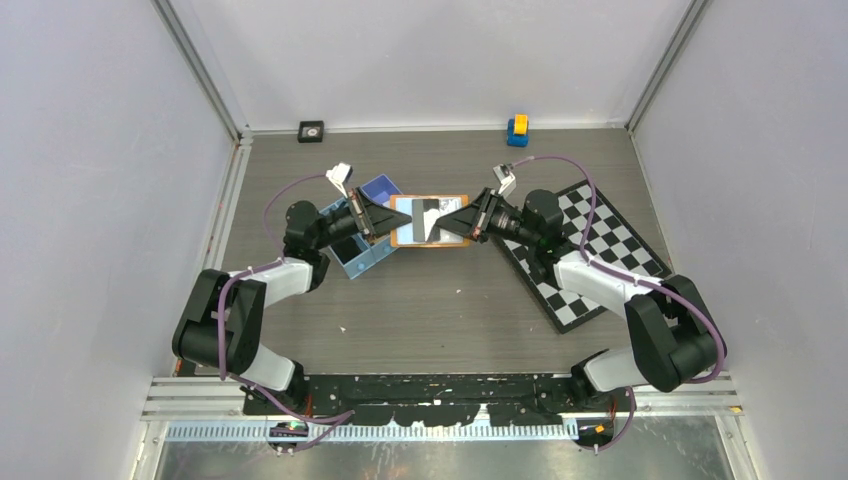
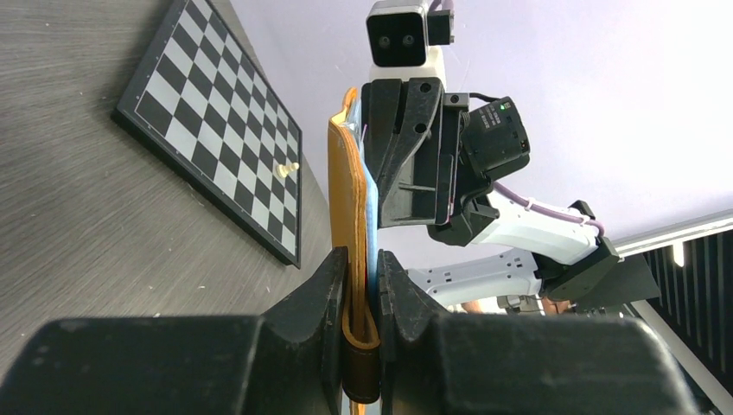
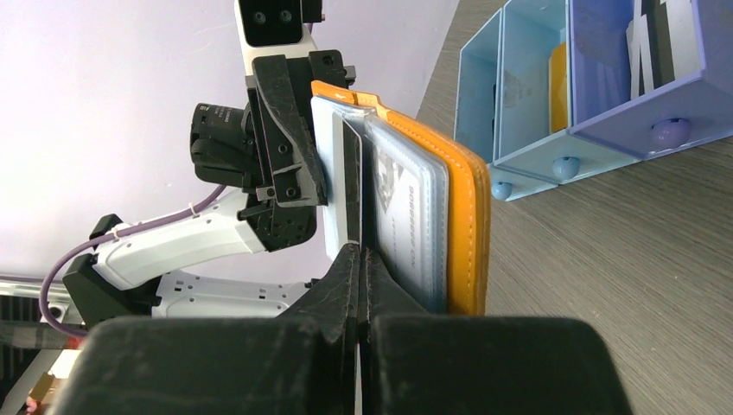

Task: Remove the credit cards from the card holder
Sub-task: Remove the credit card from the card holder.

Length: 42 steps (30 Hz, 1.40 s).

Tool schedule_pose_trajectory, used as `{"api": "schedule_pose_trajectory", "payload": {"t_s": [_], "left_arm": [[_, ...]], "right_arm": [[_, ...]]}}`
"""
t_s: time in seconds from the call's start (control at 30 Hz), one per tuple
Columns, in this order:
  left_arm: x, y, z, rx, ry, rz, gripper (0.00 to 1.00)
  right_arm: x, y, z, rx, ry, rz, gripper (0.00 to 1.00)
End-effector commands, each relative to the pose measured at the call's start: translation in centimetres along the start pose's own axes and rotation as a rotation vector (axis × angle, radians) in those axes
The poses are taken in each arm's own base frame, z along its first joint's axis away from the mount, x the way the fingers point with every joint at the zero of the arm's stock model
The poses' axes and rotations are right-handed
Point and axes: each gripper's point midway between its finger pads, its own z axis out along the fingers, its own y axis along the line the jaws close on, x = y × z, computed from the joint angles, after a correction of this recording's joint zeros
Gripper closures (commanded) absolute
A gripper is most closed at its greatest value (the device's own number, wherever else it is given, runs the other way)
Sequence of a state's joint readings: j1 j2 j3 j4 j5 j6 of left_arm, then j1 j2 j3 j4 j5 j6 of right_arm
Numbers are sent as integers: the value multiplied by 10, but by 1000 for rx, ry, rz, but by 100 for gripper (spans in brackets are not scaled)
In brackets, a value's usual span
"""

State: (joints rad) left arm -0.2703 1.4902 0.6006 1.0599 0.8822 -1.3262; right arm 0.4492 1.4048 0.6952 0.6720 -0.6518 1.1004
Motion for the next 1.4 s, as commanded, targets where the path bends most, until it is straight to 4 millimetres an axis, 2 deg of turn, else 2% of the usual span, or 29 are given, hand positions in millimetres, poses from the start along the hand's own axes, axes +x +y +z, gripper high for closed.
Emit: {"api": "schedule_pose_trajectory", "payload": {"t_s": [0.0, 0.13, 0.33, 0.53, 0.7, 0.9, 1.03, 1.37], "left_arm": [[-5, -18, -2, 66, -15, 71, 100], [-4, -19, -2, 70, -10, 73, 100], [-4, -22, -2, 88, -7, 71, 100], [-4, -40, -2, 178, -2, 75, 100], [-4, -36, 0, 179, 4, 53, 100], [-3, -31, 1, 175, 8, 37, 100], [-4, -28, 1, 167, 1, 30, 100], [-17, -13, -12, 107, -63, 8, 100]], "right_arm": [[-12, 15, -1, -42, -44, -40, 99], [-11, 17, 0, -57, -31, -39, 98], [-5, 20, 4, -88, -6, -27, 64], [0, 17, 13, -126, 31, 21, 62], [0, 22, 12, -149, 32, 23, 69], [0, 26, 11, -163, 31, 15, 89], [-1, 29, 8, -162, 23, -2, 98], [-17, 11, -8, -36, -85, -38, 99]]}}
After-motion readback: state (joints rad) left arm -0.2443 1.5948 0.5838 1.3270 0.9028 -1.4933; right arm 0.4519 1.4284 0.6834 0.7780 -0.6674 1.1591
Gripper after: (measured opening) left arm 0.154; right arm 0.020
